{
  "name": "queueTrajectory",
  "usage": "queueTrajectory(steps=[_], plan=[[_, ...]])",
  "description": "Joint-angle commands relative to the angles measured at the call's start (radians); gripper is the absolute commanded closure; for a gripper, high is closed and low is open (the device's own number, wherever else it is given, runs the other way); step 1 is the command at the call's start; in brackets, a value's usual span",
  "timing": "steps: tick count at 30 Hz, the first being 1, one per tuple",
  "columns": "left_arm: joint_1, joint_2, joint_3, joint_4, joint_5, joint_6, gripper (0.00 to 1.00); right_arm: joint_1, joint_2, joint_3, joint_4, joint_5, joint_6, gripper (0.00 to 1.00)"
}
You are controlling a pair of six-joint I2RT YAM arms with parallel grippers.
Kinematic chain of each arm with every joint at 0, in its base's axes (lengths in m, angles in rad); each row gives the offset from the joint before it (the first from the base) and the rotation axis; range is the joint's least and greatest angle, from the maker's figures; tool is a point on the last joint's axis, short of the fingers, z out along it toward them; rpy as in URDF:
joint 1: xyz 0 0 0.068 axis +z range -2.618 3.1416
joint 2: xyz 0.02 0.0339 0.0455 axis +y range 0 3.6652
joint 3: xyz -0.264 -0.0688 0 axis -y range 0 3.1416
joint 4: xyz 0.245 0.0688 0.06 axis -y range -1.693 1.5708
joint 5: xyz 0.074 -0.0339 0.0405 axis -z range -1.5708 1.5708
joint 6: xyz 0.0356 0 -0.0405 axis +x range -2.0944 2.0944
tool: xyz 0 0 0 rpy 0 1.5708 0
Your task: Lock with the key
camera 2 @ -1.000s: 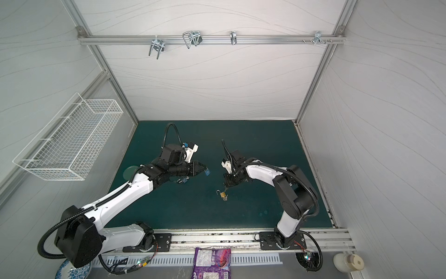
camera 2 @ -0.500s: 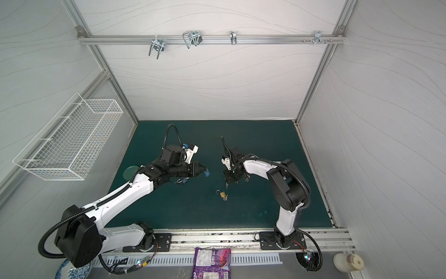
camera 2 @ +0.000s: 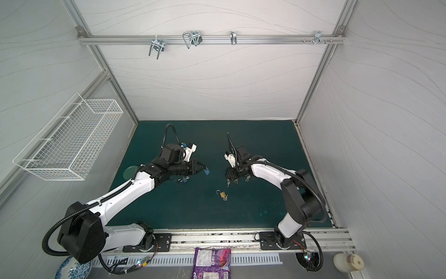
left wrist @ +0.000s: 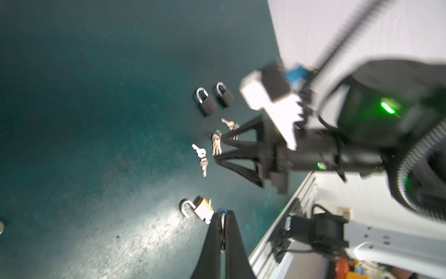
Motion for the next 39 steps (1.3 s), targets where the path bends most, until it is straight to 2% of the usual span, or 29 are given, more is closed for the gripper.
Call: queueTrajectory(steps=[1,5,9,11,14,22,31,39], plan=[[0.024,0.01,0.023,0.138,0.084,-0.087,1.0,0.01,-0.177,-0.064,0.13,-0.021,-0.036,0.48],[0.022,0.036,0.011,0.274,0.163,-0.173,1.0,0.065,-0.357,-0.134,0.216,-0.052,-0.141,0.33],[0.005,0.067,0.007,0.4,0.224,-0.243,1.0,0.147,-0.449,-0.134,0.214,0.001,-0.264,0.23],[-0.018,0.072,0.024,0.399,0.224,-0.236,1.0,0.169,-0.461,-0.12,0.199,0.028,-0.316,0.22],[-0.06,0.082,0.048,0.396,0.216,-0.22,1.0,0.183,-0.435,-0.071,0.151,0.059,-0.33,0.22],[-0.105,0.095,0.067,0.411,0.197,-0.207,1.0,0.187,-0.354,0.016,0.068,0.144,-0.279,0.28],[-0.105,0.087,0.075,0.398,0.204,-0.185,1.0,0.186,-0.288,0.064,0.004,0.107,-0.231,0.37],[-0.105,0.075,0.07,0.398,0.208,-0.178,1.0,0.182,-0.27,0.1,-0.024,0.086,-0.198,0.52]])
